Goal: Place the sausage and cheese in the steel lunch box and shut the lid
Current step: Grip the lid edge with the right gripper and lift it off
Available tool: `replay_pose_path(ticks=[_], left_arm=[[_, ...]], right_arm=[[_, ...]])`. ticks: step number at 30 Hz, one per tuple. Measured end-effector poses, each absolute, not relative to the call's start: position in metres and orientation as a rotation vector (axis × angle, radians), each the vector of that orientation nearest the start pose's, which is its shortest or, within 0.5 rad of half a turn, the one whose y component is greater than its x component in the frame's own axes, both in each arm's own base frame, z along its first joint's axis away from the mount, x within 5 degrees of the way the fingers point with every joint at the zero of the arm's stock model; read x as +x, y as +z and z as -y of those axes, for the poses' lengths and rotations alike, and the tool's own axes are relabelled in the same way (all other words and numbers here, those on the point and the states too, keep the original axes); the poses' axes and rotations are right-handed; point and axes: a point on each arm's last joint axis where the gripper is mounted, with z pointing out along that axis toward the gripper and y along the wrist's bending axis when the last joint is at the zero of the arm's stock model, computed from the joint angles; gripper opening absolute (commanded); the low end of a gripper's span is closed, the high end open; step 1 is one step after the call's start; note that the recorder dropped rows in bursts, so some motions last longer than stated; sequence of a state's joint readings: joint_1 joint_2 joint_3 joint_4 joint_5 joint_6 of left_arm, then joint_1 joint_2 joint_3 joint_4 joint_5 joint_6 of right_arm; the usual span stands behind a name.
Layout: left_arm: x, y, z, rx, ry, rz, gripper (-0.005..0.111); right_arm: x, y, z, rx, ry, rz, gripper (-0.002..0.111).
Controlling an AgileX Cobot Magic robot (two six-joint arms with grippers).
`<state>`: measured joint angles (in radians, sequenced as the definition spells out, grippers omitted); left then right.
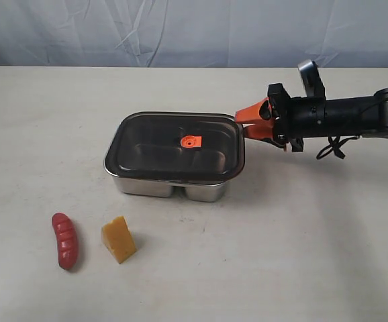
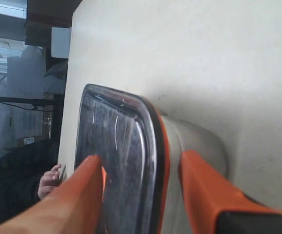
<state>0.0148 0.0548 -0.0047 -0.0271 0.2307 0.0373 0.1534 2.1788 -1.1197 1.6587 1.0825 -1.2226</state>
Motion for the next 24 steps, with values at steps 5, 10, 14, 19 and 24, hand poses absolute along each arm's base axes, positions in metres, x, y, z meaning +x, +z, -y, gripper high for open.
replay_pose_path(ticks=[5,10,14,19,24], left_arm=[[0.059,0.191,0.0,0.001,0.013,-1.764,0.0],[0.059,0.191,0.0,0.001,0.013,-1.764,0.0],[0.059,0.191,0.0,0.001,0.013,-1.764,0.0],[0.059,0.191,0.0,0.001,0.013,-1.764,0.0],[0.059,0.191,0.0,0.001,0.013,-1.764,0.0]], right_arm=[[0.363,0.106,-0.15,-0.14,1.576,-2.365,0.049],[0.363,0.104,-0.153,-0.156,1.558,-2.365,0.04],[0.364,0.102,-0.153,-0.147,1.533,-2.373,0.014],[0.365,0.103,-0.153,-0.127,1.537,-2.366,-0.001],[0.365,0.103,-0.153,-0.125,1.537,-2.365,-0.001]])
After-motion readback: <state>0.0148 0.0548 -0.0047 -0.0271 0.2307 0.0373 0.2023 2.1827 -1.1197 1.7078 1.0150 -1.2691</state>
